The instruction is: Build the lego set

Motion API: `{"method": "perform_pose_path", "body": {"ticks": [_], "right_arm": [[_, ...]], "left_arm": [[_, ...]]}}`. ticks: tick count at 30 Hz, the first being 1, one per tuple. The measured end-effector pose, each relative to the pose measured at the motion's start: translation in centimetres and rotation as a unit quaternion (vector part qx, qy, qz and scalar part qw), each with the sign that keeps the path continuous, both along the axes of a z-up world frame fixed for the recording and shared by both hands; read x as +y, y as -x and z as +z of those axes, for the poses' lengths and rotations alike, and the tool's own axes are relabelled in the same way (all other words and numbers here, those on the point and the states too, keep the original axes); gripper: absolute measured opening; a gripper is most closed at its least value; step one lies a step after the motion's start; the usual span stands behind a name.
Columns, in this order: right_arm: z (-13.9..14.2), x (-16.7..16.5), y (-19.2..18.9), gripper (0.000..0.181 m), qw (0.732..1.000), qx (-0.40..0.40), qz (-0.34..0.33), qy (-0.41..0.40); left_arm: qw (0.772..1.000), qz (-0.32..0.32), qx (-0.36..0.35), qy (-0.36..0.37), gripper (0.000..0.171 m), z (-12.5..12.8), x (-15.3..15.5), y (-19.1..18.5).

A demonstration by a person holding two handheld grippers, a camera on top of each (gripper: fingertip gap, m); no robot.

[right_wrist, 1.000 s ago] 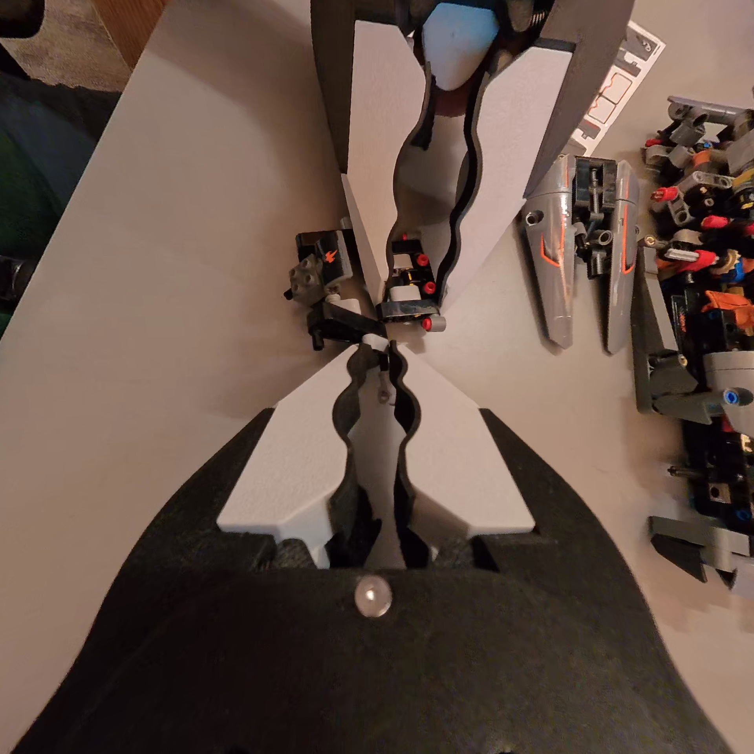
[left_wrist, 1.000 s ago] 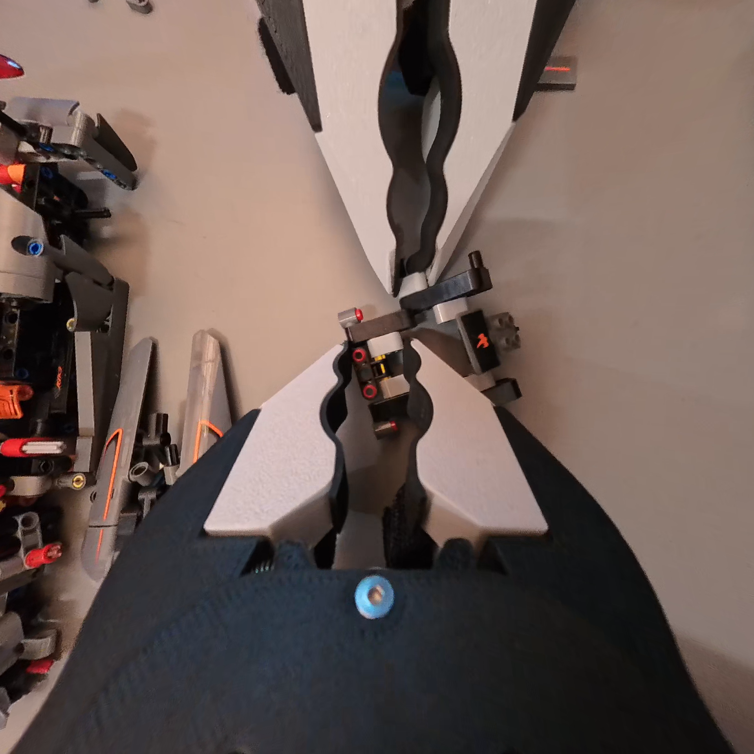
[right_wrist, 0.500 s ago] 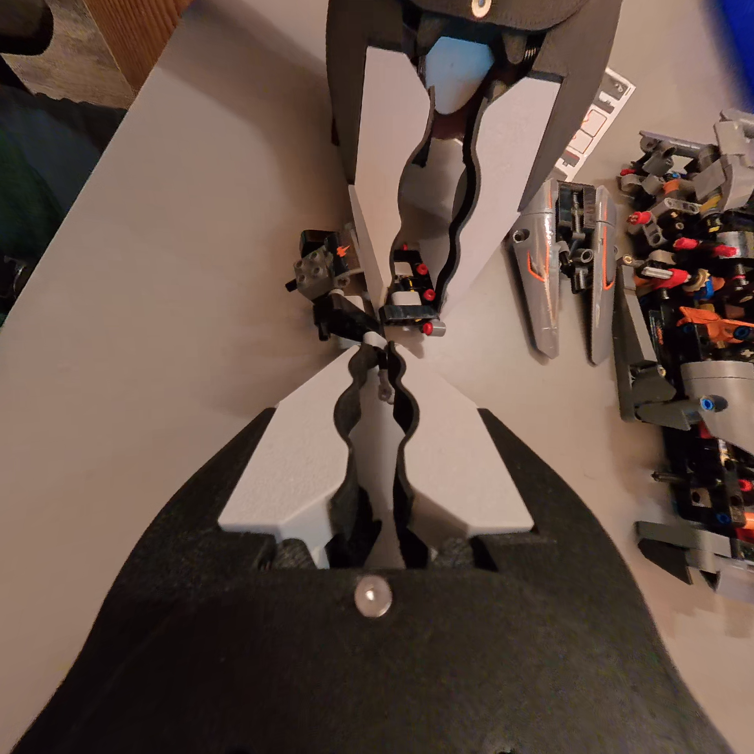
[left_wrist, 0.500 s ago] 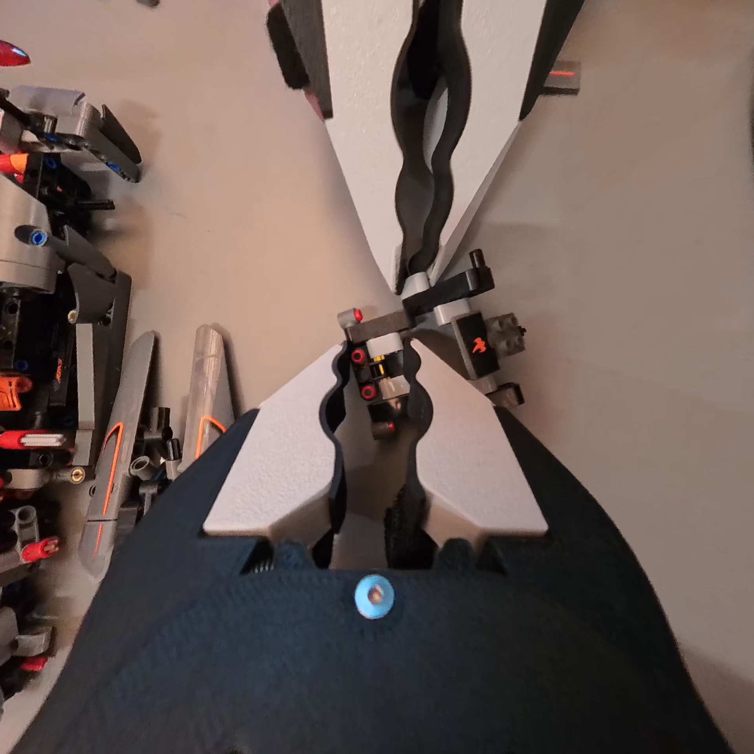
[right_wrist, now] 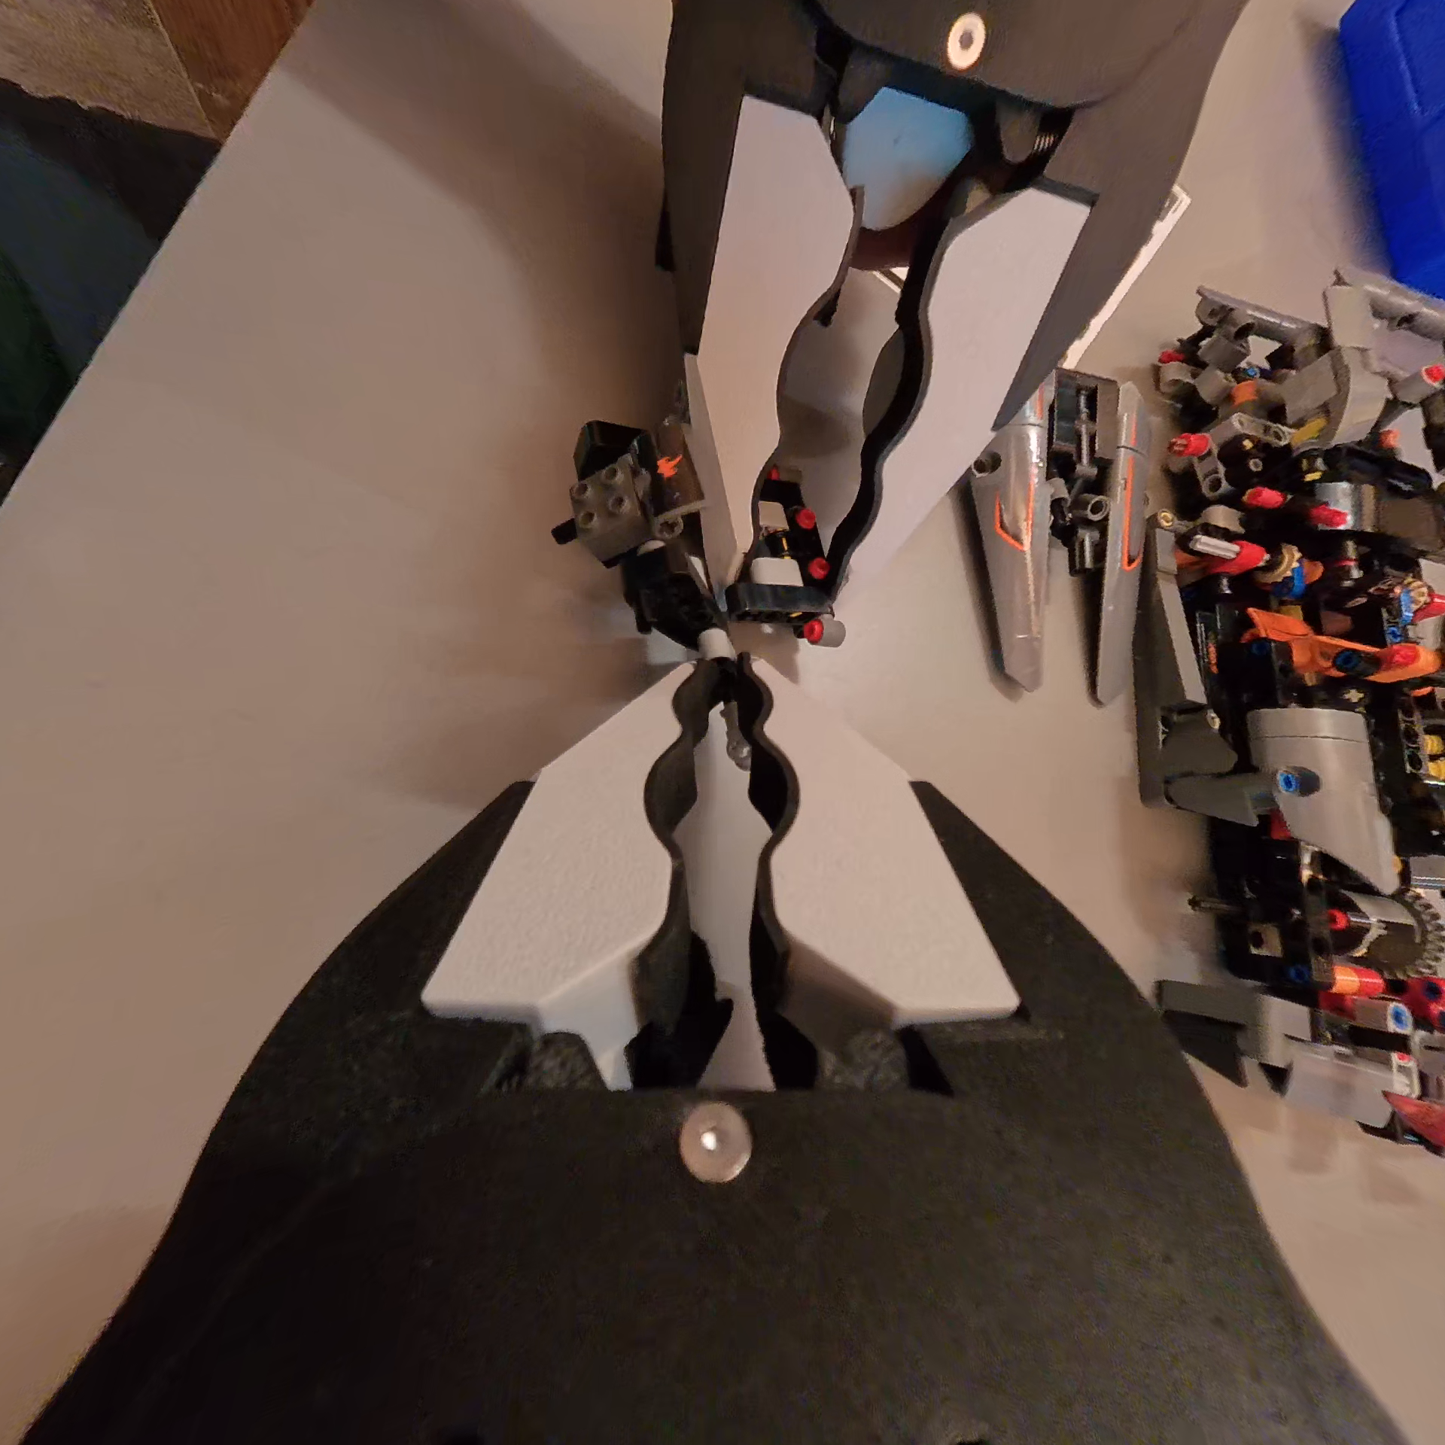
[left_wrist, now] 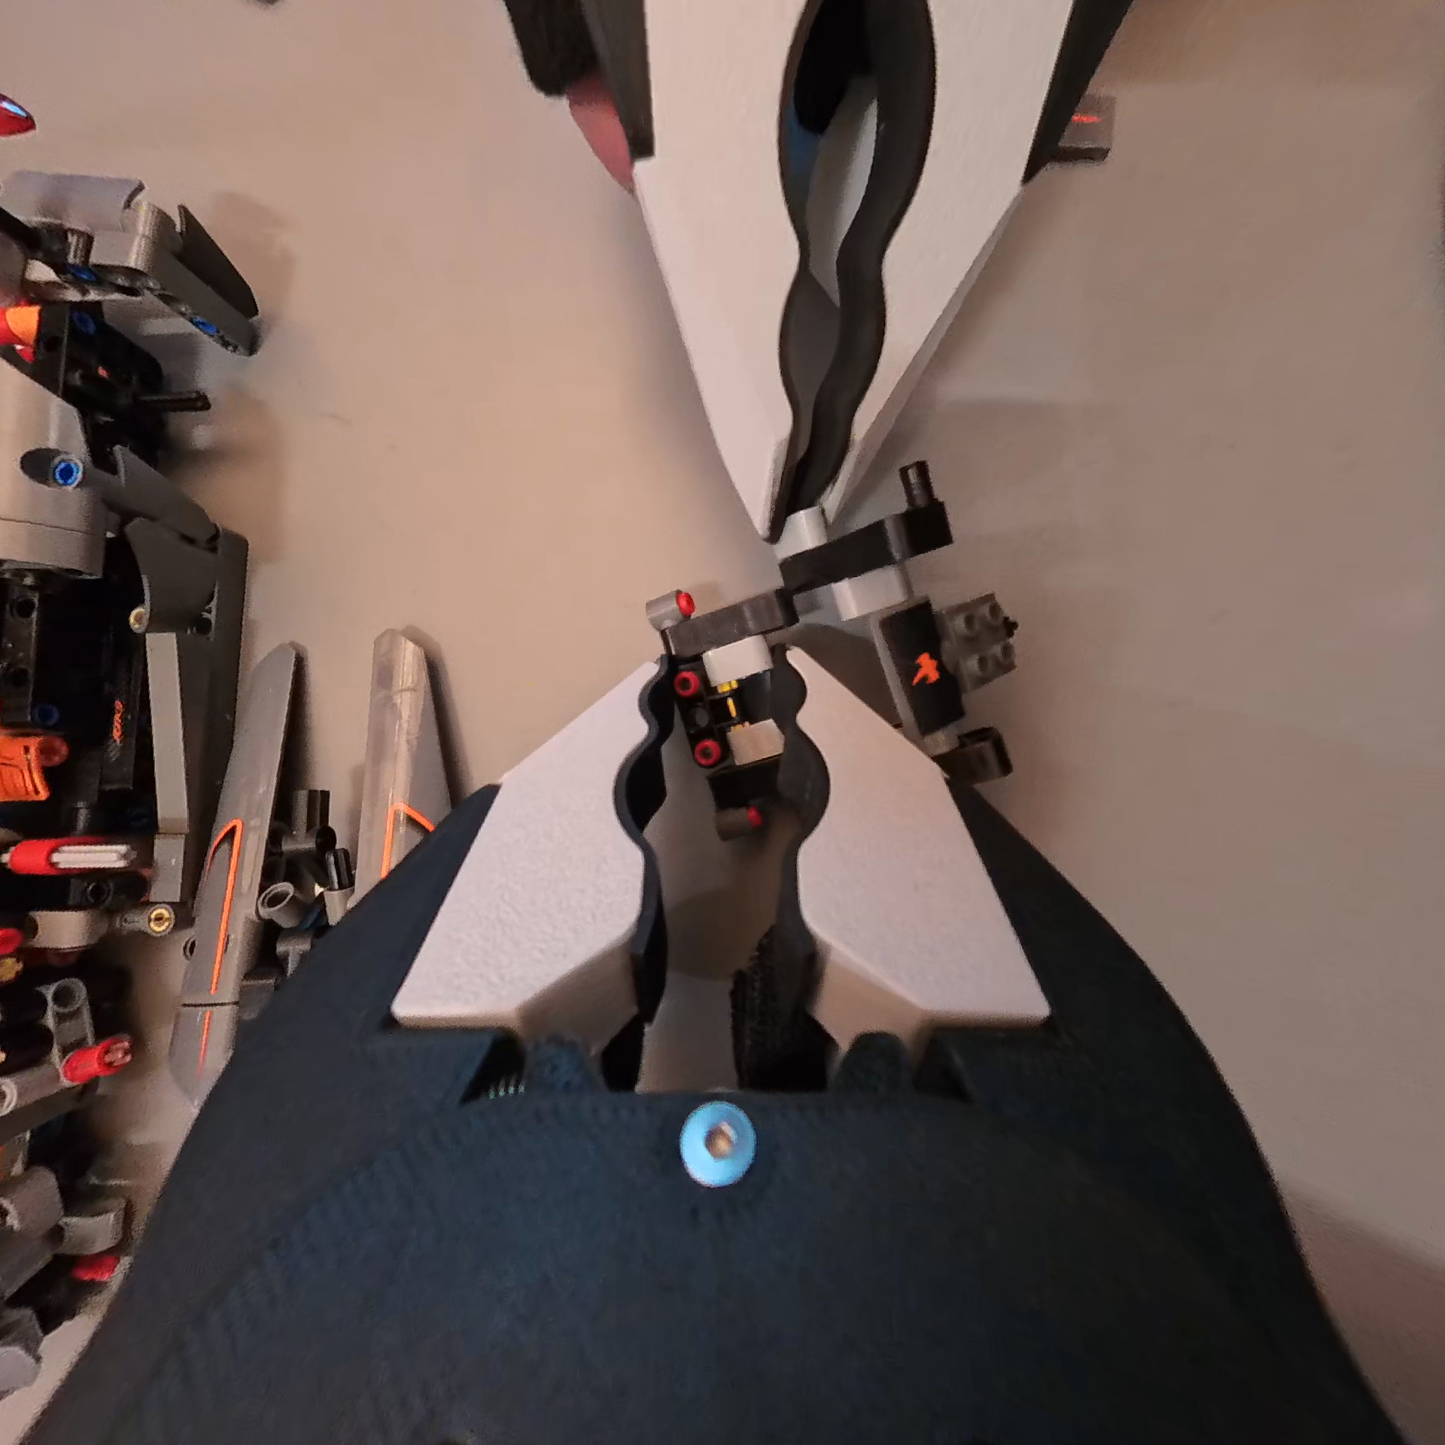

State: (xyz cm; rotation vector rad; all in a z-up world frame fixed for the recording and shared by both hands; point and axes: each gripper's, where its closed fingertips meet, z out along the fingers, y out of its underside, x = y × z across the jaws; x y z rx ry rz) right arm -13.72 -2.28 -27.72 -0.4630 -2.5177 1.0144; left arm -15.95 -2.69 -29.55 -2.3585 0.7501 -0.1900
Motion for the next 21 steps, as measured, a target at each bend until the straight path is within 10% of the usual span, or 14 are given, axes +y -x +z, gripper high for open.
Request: {"method": "perform_pose_path", "body": {"ticks": [21], "right_arm": [[-1.0, -1.5, -0.1, 0.013, 0.996, 0.047, 0.037, -0.066]], "left_arm": [[0.997, 0.025, -0.069, 0.005, 0.023, 0.2, 0.2, 0.0]]}}
